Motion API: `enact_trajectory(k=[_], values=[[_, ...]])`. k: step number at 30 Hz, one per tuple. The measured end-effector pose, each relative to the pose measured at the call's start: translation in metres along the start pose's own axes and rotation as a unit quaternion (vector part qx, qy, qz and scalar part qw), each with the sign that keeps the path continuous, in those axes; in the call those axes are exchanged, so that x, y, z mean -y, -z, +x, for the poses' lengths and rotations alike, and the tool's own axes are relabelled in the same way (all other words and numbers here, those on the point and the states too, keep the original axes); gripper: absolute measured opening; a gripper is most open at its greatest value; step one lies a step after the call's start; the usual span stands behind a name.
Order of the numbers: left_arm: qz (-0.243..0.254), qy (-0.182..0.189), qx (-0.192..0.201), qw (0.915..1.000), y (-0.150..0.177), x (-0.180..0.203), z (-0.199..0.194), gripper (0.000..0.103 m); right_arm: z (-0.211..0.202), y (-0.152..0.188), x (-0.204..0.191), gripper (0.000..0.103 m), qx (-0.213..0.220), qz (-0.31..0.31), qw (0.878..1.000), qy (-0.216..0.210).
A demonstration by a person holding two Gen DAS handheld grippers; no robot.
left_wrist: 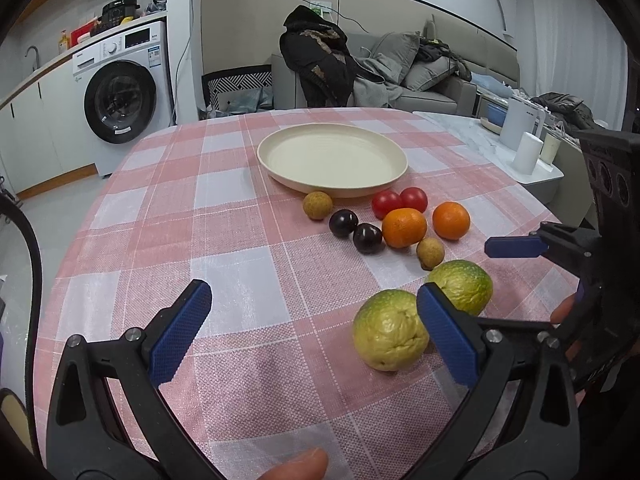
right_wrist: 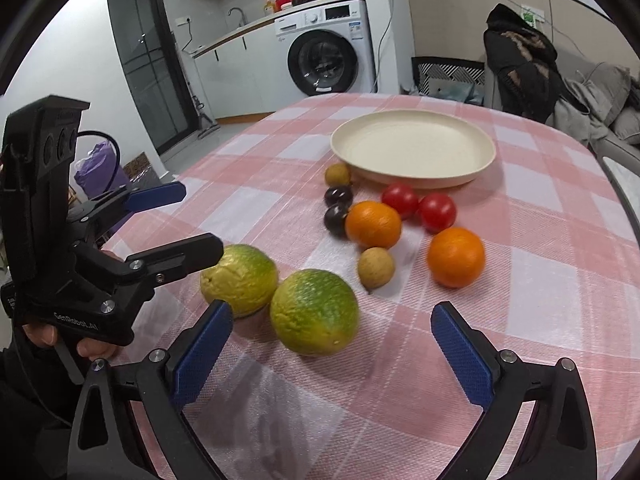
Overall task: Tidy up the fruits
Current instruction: 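Grasp the pale yellow citrus with the left tool while the right tool grasps the green citrus, then carry both citrus fruits onto the cream plate and open both tools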
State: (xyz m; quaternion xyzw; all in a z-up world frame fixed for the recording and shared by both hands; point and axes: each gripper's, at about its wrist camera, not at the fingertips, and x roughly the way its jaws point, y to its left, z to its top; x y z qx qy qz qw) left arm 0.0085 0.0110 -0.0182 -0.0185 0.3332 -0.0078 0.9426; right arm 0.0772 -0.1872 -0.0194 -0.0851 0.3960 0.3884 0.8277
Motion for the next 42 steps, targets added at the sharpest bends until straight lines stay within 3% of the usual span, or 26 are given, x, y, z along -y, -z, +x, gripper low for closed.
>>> enact_trajectory(k=[3,7,10,11,25,27,29,36,42], values=[[0.002,0.001,-0.004,1.0000,0.000,0.002,0.001,0.102,0.009,0.001,-0.004,0.084,-0.015,-0.003,1.000,-0.012],[0.002,0.001,-0.008,1.0000,0.000,0.002,0.003,0.102,0.018,0.002,-0.006,0.073,-0.035,0.000,0.999,-0.027],[0.000,0.005,-0.013,0.9999,0.000,0.002,0.004,0.102,0.022,0.001,-0.007,0.060,-0.040,0.003,0.999,-0.026],[0.000,0.007,-0.015,0.9999,0.000,0.002,0.005,0.102,0.022,0.000,-0.005,0.050,-0.040,0.004,0.999,-0.028],[0.016,0.035,-0.060,0.9975,0.007,0.017,0.019,0.102,-0.009,-0.002,0.009,0.049,0.007,0.022,1.000,-0.015],[0.019,0.048,-0.067,0.9964,0.008,0.019,0.021,0.096,-0.013,-0.004,0.014,0.049,0.013,0.028,0.999,-0.010],[0.018,0.063,-0.074,0.9951,0.008,0.021,0.024,0.081,-0.015,-0.005,0.019,0.049,0.019,0.033,0.999,-0.009],[0.023,0.093,-0.095,0.9909,0.011,0.030,0.033,0.044,-0.017,-0.008,0.023,0.049,0.023,0.036,0.999,-0.004],[0.017,0.100,-0.087,0.9911,0.010,0.030,0.031,0.044,-0.020,-0.007,0.025,0.049,0.029,0.036,0.999,0.001]])
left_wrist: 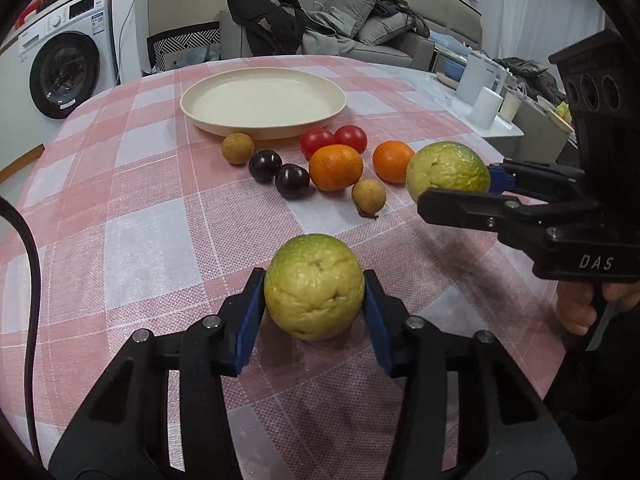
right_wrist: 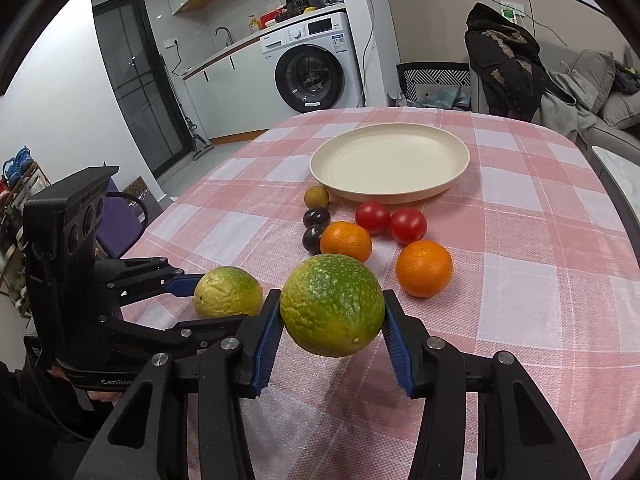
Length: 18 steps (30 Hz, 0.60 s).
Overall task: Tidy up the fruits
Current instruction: 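Carry both citrus fruits onto the cream plate and open both tools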
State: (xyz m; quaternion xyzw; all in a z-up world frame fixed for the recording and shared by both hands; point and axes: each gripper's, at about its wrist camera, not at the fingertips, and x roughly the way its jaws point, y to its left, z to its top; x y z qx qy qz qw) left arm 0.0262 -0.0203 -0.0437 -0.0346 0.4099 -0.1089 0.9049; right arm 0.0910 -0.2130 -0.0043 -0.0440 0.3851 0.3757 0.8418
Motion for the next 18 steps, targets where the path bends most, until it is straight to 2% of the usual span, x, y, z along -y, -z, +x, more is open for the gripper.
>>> enact_trajectory(k=[7,12,18], values=[[-0.008,-0.004,0.032,0.9994,-0.012,-0.004,-0.011,0.044,-0.005,-0.006,0.006,0.049,0.019,0.002,1.000,0.018],[-0.017,-0.013,0.071,0.9972,-0.033,-0.011,-0.019,0.044,-0.010,-0.016,0.012,0.049,0.039,0.000,0.999,0.033],[-0.020,-0.027,0.095,0.9949,-0.058,-0.016,-0.019,0.044,-0.013,-0.031,0.024,0.049,0.064,0.012,0.997,0.045]])
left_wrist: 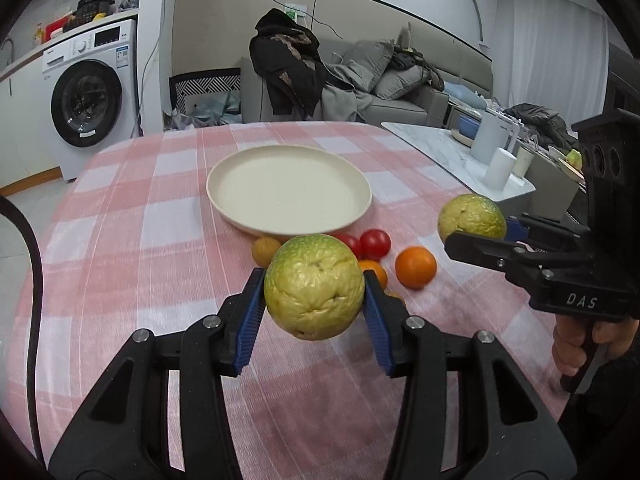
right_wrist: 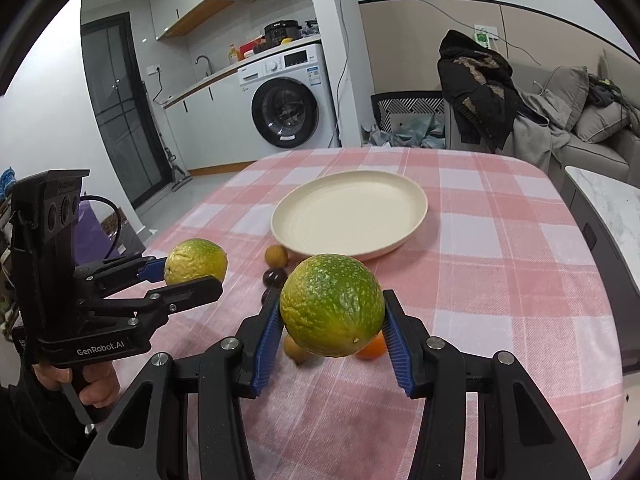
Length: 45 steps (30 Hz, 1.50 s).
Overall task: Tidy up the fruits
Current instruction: 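Carry both citrus fruits onto the cream plate and open both tools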
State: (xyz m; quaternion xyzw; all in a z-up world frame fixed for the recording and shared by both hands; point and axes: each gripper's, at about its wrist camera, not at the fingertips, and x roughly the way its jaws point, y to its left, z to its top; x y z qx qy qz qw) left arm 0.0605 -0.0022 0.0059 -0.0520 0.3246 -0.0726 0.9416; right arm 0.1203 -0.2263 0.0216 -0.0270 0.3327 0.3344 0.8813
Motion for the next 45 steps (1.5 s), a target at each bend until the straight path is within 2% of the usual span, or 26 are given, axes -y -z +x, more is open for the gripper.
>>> enact_trajectory(k=[13,22,45], values=[[-0.006,-0.019,0.027,0.9994,-0.036,-0.008,0.025,0.044,0.013,-0.033,0.013,0.049,0.021,0.008,1.000,0.006],[0.000,-0.038,0.027,0.9989,-0.049,-0.009,0.048,0.044,0.028,-0.048,0.016,0.049,0.023,0.004,1.000,0.006],[-0.019,-0.050,0.010,0.9985,-0.070,-0.034,0.108,0.044,0.085,-0.061,0.035,0.049,-0.011,0.034,0.999,0.009]])
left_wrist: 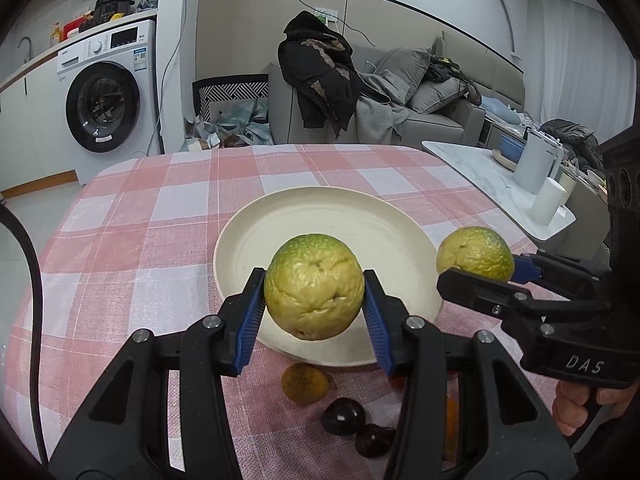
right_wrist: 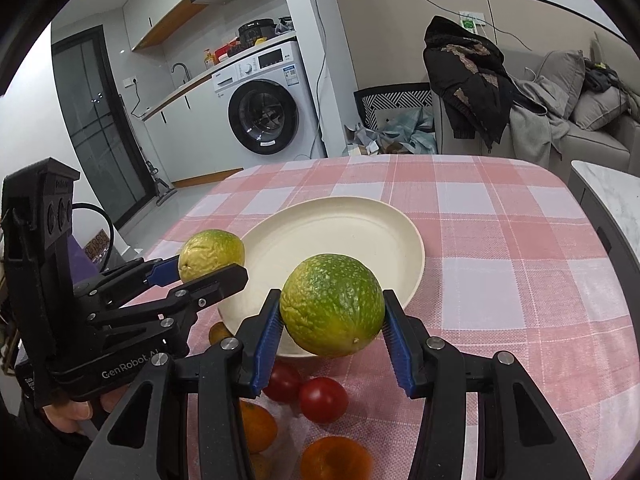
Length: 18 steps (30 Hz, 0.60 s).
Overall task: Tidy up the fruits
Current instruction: 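Carry both citrus fruits onto the cream plate and open both tools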
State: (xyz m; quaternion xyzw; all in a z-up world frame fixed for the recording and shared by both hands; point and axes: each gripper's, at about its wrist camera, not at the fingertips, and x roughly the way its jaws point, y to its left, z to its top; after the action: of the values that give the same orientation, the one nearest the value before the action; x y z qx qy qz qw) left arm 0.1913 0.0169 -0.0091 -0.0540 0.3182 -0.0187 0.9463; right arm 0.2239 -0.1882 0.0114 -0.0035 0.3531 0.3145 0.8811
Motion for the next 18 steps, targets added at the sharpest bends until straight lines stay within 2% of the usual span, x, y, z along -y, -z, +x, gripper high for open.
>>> enact_trajectory(k=[18], values=[[0.006,-0.007,-0.031,0.9995,0.004,-0.002,0.030,0.044,0.032,0.001,-0.001,0.049,-0.026,-0.005,1.000,0.010]])
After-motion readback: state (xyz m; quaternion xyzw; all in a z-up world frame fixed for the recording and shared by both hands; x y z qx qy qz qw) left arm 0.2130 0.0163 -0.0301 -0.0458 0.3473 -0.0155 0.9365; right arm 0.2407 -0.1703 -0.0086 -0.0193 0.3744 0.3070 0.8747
